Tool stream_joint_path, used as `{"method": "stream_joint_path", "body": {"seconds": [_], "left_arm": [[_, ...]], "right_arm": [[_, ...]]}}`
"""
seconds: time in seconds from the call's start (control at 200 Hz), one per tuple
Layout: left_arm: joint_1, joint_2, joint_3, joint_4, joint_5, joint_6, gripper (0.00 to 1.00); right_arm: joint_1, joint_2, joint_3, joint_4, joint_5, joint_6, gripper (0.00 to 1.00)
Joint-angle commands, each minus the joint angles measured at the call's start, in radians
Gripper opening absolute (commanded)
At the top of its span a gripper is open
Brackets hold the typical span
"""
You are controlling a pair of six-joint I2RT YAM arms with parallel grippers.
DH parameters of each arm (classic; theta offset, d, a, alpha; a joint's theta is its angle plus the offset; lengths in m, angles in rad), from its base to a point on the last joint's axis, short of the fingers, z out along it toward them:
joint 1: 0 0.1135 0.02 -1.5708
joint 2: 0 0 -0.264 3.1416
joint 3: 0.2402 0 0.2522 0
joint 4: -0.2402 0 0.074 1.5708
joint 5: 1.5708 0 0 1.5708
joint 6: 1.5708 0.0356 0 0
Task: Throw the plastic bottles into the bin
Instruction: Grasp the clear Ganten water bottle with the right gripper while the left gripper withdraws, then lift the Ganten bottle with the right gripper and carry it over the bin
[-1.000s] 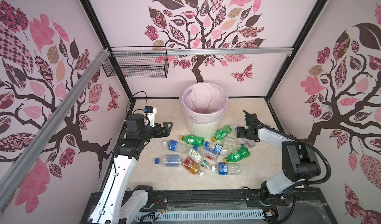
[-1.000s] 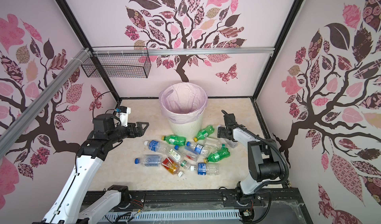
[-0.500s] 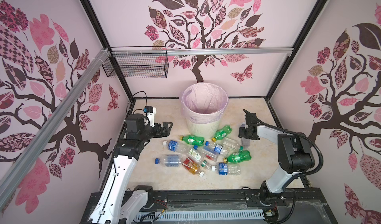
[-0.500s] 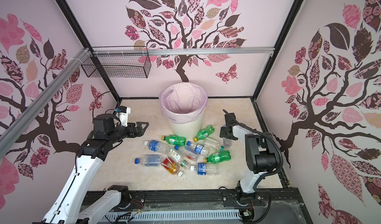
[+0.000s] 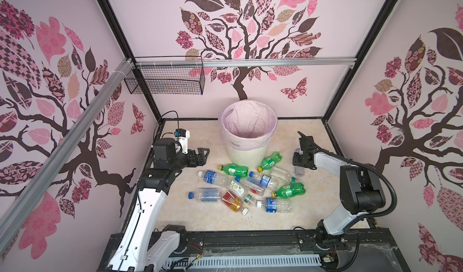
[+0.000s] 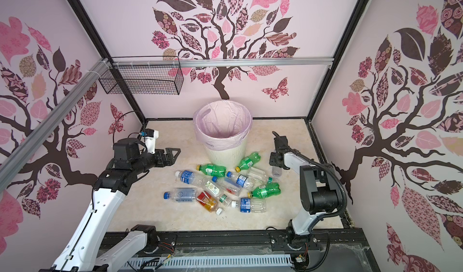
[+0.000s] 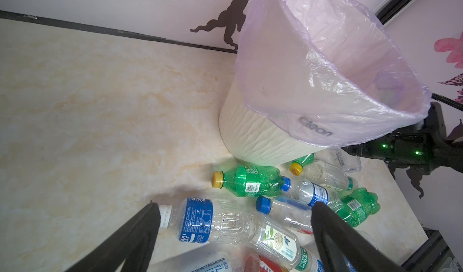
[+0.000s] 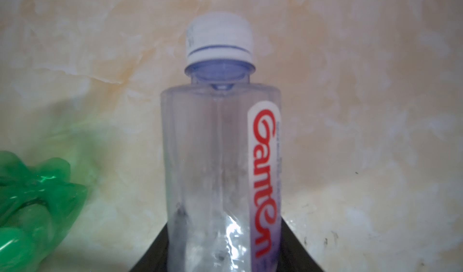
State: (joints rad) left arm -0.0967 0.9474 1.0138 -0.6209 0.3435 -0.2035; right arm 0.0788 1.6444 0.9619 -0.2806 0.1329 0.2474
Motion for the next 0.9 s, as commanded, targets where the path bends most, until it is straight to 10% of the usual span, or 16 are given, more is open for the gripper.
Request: {"method": "stream_joint_path", "body": {"seconds": [0.0,0.895], "left_arm": [[0.005,0.002,-0.034,0.016,-0.005,0.016,0.98],[0.005,0.025,-0.073,0.018,0.000,0.024,0.97]], "right_arm": [[-0.007,-0.101,0.041,-0.043,0.027,0.010,0.49],[-0.007,-0.845,-0.199,0.266,-0.613,0.001,0.47]]}}
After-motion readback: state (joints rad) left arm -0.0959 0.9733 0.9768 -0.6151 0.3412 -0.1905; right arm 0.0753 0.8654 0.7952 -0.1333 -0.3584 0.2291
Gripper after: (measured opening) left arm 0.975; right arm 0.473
